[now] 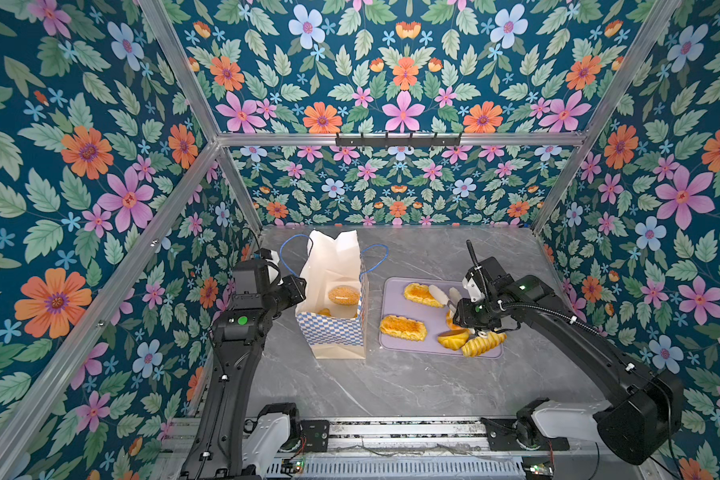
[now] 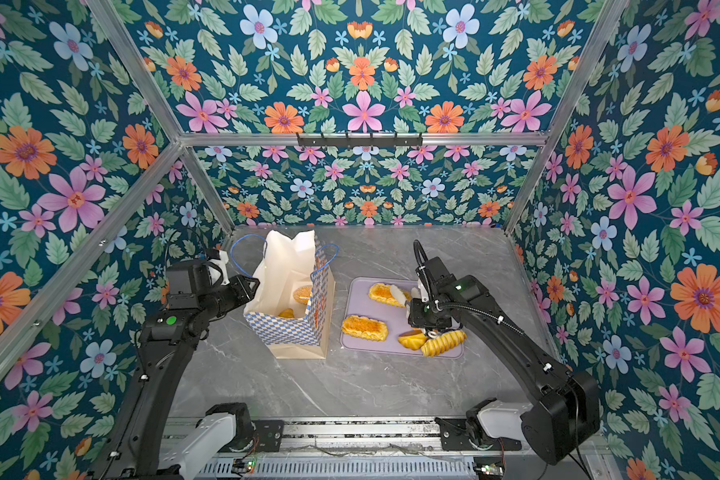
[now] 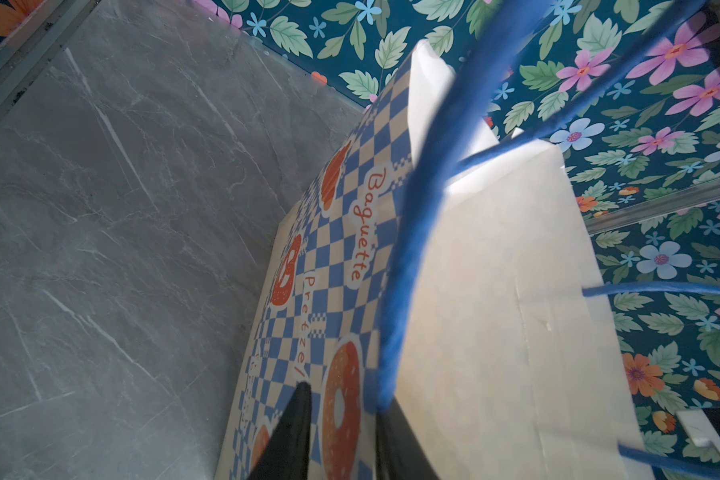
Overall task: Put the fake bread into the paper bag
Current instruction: 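Lower the tongs onto a golden pastry on the tray and pinch it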
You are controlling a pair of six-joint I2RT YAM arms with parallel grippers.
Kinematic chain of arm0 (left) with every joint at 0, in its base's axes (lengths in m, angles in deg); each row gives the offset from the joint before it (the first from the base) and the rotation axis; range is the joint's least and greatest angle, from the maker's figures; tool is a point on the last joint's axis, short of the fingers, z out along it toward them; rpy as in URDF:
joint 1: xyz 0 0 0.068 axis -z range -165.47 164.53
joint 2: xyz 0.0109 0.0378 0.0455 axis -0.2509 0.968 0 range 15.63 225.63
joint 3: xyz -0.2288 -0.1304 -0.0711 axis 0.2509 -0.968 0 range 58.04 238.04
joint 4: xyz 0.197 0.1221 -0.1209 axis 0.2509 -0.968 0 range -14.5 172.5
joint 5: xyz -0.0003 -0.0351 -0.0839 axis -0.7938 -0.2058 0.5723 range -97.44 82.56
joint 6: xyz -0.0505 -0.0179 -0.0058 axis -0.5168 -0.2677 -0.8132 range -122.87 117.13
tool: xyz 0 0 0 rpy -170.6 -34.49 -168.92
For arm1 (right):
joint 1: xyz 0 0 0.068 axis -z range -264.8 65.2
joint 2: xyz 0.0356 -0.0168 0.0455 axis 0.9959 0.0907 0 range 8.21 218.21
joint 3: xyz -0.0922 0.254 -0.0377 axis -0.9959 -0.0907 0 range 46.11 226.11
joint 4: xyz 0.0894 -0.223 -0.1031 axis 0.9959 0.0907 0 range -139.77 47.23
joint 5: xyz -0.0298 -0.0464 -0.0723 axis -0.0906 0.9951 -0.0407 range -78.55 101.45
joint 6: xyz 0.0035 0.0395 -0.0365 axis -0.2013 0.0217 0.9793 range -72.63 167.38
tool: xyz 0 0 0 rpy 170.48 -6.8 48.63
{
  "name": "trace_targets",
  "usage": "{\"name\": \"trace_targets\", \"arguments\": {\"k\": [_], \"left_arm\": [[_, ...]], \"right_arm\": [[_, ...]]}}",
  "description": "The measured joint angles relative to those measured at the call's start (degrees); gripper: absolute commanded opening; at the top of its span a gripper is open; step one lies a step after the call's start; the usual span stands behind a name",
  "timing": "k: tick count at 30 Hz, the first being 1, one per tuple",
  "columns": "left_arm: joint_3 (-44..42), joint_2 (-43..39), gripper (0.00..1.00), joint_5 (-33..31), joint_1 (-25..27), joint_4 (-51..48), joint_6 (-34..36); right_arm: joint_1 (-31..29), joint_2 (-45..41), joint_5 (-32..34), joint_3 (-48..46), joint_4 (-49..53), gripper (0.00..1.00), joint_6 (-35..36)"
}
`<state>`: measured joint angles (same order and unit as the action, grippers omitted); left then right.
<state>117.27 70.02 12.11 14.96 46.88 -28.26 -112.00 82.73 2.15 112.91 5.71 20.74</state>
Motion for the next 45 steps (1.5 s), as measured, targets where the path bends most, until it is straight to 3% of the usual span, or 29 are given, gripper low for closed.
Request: {"name": "trace_targets", "arguments": {"k": [12,24,45], "left_arm": [[-0.3,-0.1,0.28,0.2,0.0,0.0,-0.1],[-0.3,-0.1,0.28,0.2,0.0,0.0,-0.1],[-0.2,-0.1,0.28,0.2,0.0,0.0,-0.1]], "right_arm": [[5.4,2.9,-2.8,-1.9,-5.2,0.46,-0.2],[7.3,5.2,-8.2,-4.2,-10.1,0.47,-1.6],[8.1,7.7,-11.4,-6.9,-13.6,0.5,-1.7]]}}
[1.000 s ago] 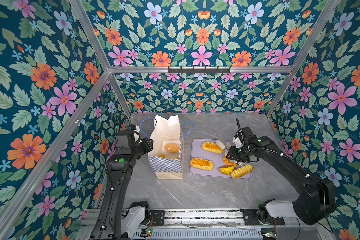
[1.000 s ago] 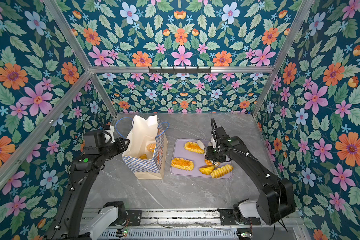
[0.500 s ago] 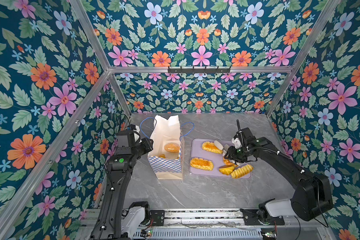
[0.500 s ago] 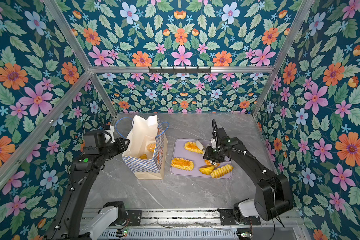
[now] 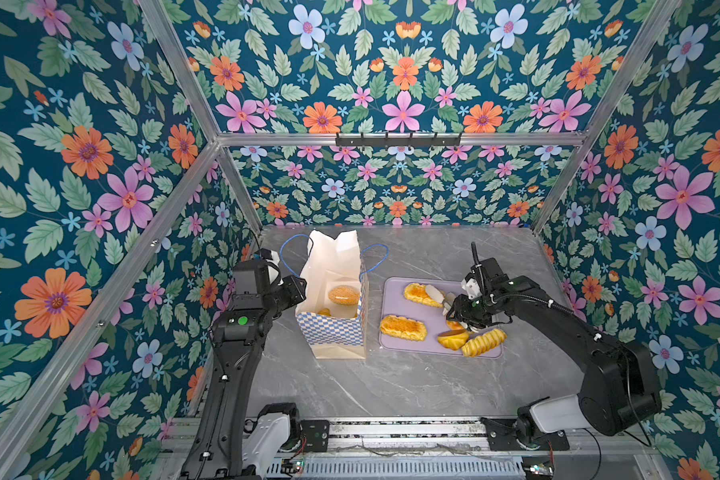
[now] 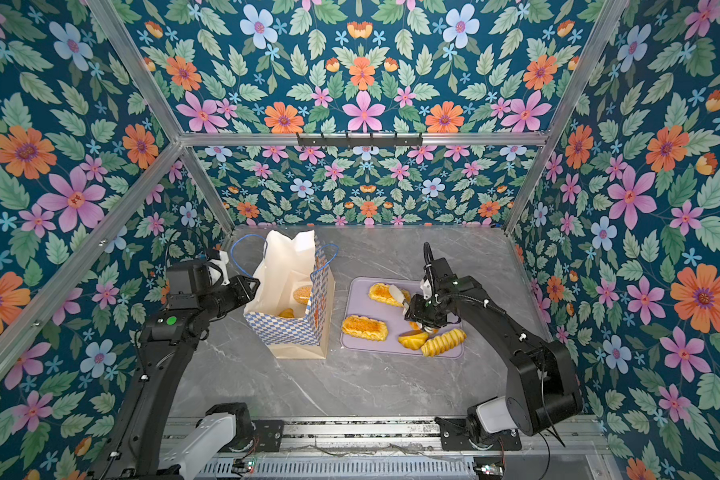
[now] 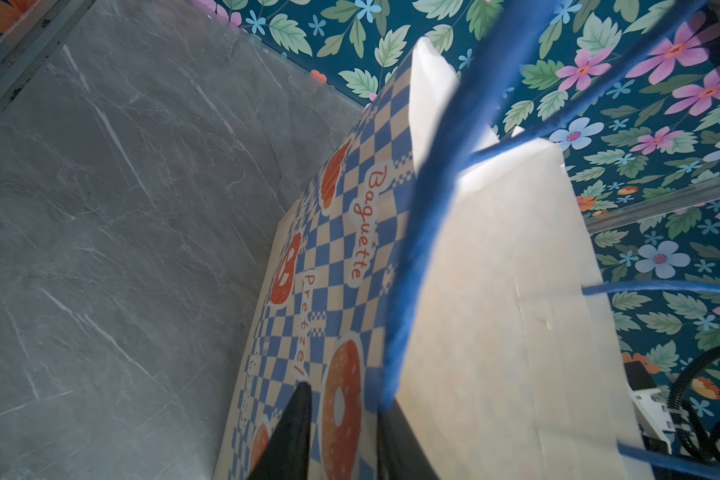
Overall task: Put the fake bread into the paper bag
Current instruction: 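Lower the tongs onto a golden pastry on the tray and pinch it, then lift the pinched golden roll with the tongs off the tray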
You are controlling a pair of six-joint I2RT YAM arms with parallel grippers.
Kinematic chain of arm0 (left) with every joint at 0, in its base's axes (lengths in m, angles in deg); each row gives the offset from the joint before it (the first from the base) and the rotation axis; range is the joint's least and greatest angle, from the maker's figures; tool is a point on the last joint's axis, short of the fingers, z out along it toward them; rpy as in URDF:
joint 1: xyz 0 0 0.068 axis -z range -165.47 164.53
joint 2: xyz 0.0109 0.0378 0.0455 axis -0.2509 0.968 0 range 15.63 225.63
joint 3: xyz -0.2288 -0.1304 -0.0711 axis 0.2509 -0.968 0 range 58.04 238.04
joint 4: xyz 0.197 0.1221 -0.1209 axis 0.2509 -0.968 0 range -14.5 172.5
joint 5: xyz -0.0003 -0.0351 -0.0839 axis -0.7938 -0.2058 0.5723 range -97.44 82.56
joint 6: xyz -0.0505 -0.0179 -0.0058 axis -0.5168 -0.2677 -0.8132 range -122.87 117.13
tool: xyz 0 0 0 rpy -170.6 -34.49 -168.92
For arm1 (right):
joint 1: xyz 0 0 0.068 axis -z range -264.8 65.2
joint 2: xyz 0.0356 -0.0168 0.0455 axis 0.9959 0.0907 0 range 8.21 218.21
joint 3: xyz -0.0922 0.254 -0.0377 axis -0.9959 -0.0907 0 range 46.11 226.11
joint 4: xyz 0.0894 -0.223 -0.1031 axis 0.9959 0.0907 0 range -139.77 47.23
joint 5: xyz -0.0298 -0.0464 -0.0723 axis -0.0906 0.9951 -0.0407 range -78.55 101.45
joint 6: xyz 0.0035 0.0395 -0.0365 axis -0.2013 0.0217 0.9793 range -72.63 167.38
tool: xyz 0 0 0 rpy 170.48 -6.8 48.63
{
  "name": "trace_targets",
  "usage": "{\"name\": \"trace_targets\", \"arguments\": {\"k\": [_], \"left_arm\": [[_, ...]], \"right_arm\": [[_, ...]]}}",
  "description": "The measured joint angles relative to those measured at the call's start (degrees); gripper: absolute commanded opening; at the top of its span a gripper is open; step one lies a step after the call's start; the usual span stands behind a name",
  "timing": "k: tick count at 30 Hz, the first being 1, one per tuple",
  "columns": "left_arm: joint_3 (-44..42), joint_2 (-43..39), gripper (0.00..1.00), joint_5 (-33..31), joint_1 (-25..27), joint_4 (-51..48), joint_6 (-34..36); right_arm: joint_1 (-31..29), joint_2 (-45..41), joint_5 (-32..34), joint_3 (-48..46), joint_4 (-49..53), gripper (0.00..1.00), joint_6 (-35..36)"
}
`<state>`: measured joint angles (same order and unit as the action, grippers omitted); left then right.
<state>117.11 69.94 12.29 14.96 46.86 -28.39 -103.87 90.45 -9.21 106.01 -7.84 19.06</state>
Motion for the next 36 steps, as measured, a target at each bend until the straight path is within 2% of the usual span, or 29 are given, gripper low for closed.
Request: {"name": "trace_targets", "arguments": {"k": [25,36], "left_arm": [[0.2,0.2,0.28,-0.2,0.0,0.0,0.0],[0.5,0.2,0.28,-0.2,0.0,-0.1,0.0]], "right_arm": [[1.2,2.3,-1.6,1.6,0.0,0.51,0.3],[1.2,4.0,-3.5,1.6,-0.4,0.48,0.5]]}}
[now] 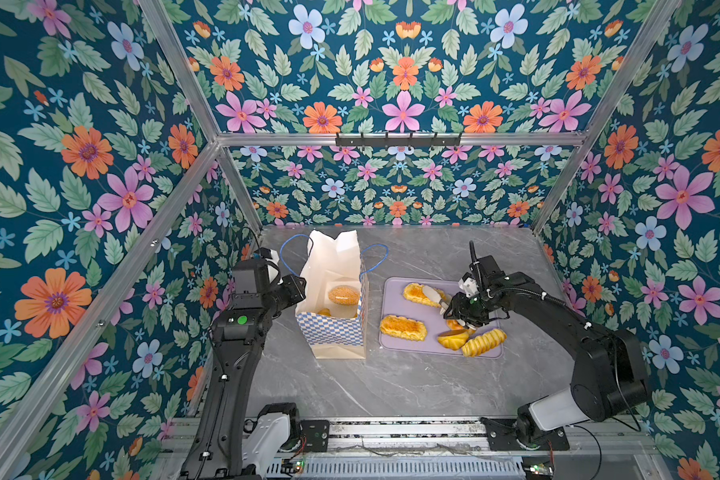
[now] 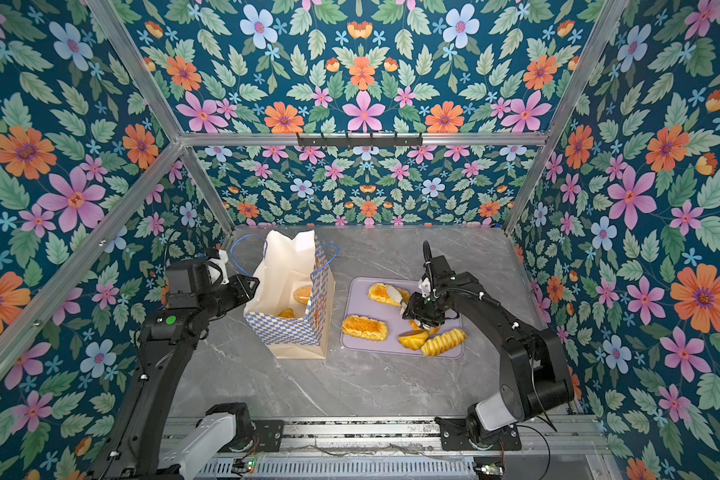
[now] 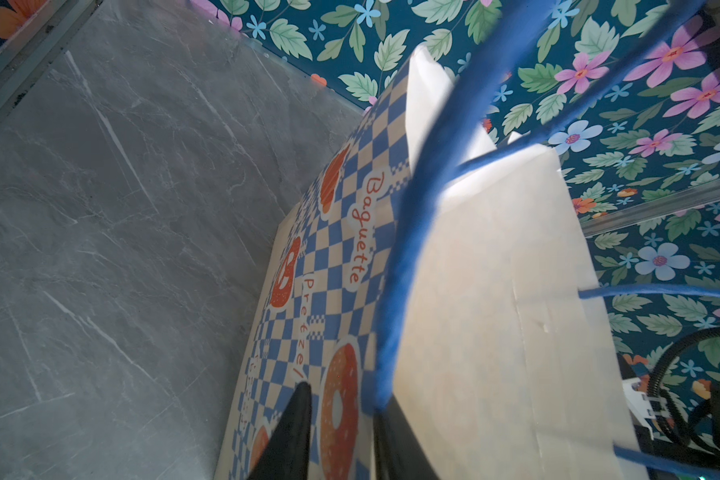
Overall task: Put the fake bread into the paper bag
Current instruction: 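Lift the pinched golden roll with the tongs off the tray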
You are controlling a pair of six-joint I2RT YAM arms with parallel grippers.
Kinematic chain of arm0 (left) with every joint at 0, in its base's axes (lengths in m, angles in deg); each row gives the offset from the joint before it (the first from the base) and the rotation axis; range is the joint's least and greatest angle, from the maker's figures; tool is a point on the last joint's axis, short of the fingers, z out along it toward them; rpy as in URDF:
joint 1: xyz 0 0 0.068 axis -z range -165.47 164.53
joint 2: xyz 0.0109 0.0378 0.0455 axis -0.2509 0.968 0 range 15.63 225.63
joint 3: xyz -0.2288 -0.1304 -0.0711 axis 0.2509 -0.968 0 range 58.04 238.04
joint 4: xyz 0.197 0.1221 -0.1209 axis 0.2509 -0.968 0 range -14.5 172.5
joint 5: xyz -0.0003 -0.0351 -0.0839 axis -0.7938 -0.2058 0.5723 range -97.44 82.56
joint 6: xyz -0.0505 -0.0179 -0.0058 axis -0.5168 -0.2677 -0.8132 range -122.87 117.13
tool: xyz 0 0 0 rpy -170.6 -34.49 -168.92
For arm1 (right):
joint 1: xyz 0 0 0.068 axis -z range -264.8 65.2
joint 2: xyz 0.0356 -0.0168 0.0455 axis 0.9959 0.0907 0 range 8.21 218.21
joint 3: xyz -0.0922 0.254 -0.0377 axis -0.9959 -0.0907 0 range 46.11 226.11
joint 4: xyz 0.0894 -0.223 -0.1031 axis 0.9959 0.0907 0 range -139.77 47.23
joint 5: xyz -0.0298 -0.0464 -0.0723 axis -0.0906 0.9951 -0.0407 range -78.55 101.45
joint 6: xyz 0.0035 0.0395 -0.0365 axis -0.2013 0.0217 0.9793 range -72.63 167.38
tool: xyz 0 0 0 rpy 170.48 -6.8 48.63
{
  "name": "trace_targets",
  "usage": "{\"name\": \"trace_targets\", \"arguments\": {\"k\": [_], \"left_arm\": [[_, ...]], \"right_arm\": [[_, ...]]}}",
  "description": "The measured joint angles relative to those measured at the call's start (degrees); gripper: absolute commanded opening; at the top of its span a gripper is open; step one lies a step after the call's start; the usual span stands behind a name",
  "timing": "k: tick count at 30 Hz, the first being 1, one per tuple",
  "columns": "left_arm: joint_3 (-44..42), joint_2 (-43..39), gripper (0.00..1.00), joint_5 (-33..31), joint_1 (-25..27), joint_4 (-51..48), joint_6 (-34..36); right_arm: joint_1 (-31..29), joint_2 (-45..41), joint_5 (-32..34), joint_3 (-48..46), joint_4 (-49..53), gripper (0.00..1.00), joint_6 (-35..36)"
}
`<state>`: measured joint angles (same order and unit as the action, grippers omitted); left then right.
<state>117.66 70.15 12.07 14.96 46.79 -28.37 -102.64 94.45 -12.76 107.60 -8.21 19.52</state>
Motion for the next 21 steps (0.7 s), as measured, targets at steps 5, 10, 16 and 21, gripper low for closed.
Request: {"name": "trace_targets", "arguments": {"k": [5,10,16,21], "left_arm": [[0.0,0.0,0.28,0.0,0.0,-0.1,0.0],[0.2,0.0,0.29,-0.2,0.0,-0.3,0.0],[0.4,0.0,0.29,-0.2,0.0,-0.3,0.0],[0.4,0.0,0.28,-0.2,0.0,-0.3,0.0]], "right_arm": [[0.0,0.4,-0.9,0.0,-0.5,0.39,0.0],[0.0,-0.5,-1.1,0.1,-0.6,0.32,-0.2],[0.0,-3.1,-1.1,0.4,-0.3,0.27,-0.5],[0.1,-6.3,-1.1,0.3,0.9,0.27,-0.6]]}}
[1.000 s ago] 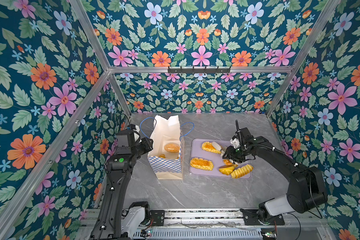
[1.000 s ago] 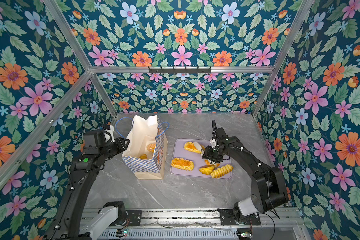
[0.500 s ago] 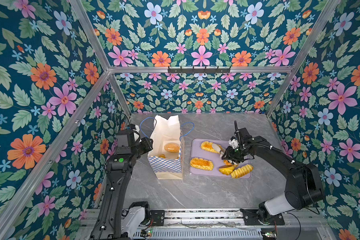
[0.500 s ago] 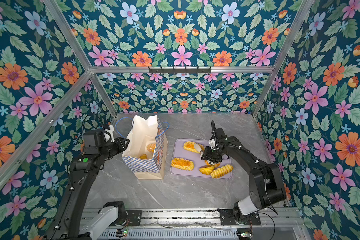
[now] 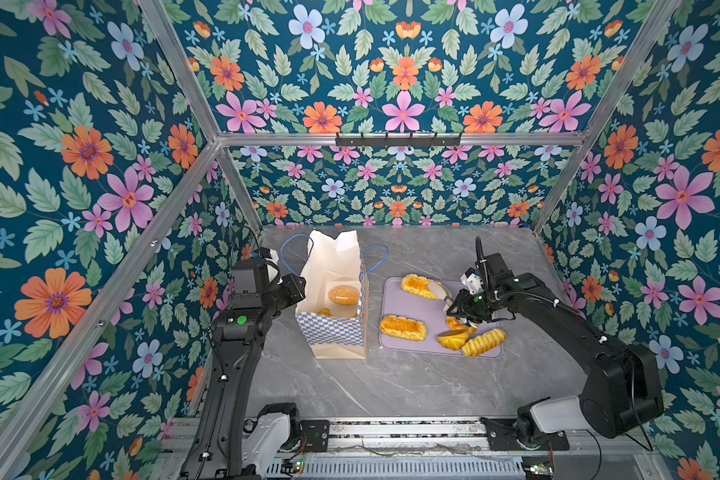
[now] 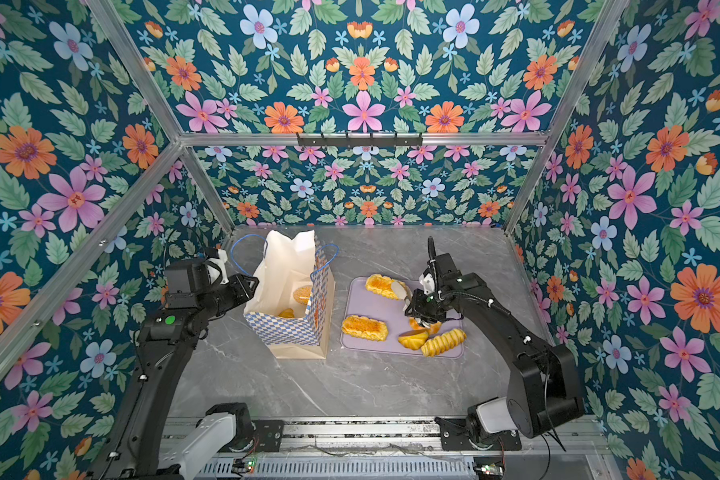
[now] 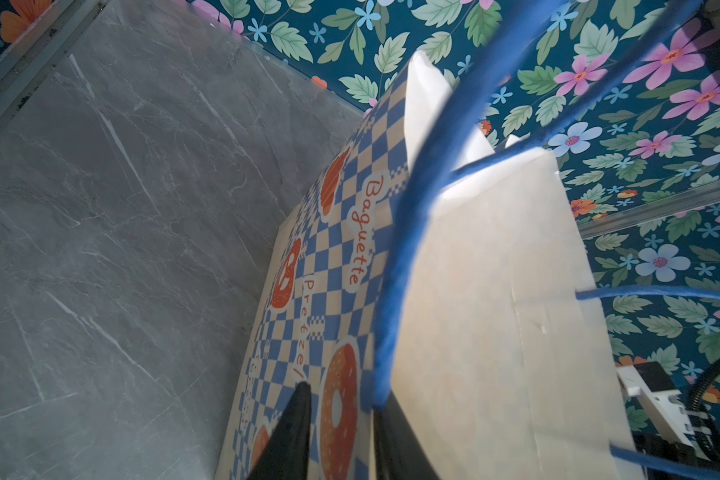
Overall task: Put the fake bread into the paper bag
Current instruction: 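Lift the pinched golden roll with the tongs off the tray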
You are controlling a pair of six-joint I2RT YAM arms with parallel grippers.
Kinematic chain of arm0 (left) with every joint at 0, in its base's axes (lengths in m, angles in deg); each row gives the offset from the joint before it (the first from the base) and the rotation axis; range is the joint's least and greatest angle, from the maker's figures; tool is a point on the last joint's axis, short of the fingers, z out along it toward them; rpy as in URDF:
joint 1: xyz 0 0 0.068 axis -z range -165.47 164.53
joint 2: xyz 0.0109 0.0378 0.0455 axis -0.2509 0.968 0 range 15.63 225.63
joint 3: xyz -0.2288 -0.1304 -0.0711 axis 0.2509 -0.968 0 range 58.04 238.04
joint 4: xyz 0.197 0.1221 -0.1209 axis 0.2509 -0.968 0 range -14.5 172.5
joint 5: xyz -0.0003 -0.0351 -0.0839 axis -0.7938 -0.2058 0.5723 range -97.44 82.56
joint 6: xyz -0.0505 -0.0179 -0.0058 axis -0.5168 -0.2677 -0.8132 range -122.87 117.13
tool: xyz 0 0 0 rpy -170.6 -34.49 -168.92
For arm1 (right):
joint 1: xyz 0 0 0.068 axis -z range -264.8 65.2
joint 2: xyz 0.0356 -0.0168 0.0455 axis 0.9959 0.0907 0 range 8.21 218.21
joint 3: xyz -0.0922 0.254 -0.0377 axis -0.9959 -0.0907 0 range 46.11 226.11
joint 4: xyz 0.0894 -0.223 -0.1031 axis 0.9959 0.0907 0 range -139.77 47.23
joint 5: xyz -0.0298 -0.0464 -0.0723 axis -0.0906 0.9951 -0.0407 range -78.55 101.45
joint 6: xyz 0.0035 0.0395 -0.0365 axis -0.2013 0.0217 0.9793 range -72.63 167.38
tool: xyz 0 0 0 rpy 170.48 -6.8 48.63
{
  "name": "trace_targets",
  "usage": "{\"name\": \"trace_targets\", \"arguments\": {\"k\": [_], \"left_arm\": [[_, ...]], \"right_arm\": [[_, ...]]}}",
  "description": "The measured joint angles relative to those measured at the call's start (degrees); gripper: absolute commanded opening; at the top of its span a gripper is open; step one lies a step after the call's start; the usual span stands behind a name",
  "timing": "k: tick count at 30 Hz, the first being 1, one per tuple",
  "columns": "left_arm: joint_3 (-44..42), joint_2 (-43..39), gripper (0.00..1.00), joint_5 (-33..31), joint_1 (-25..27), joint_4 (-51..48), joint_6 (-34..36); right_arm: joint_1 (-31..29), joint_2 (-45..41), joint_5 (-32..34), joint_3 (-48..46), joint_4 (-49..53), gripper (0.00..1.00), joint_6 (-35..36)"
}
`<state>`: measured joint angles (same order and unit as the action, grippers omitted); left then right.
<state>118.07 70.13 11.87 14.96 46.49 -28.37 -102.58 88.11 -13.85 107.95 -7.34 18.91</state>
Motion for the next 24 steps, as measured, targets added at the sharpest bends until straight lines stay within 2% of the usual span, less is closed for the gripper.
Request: {"name": "trace_targets", "arguments": {"k": [10,24], "left_arm": [[0.3,-0.3,0.29,-0.4,0.0,0.0,0.0],[0.6,0.0,0.28,-0.4,0.0,0.0,0.0]], "right_arm": [[0.0,-7.2,0.0,0.8,3.1,0.27,-0.9],[0.0,-12.6,0.2,9.8,9.1,0.27,-1.1]]}}
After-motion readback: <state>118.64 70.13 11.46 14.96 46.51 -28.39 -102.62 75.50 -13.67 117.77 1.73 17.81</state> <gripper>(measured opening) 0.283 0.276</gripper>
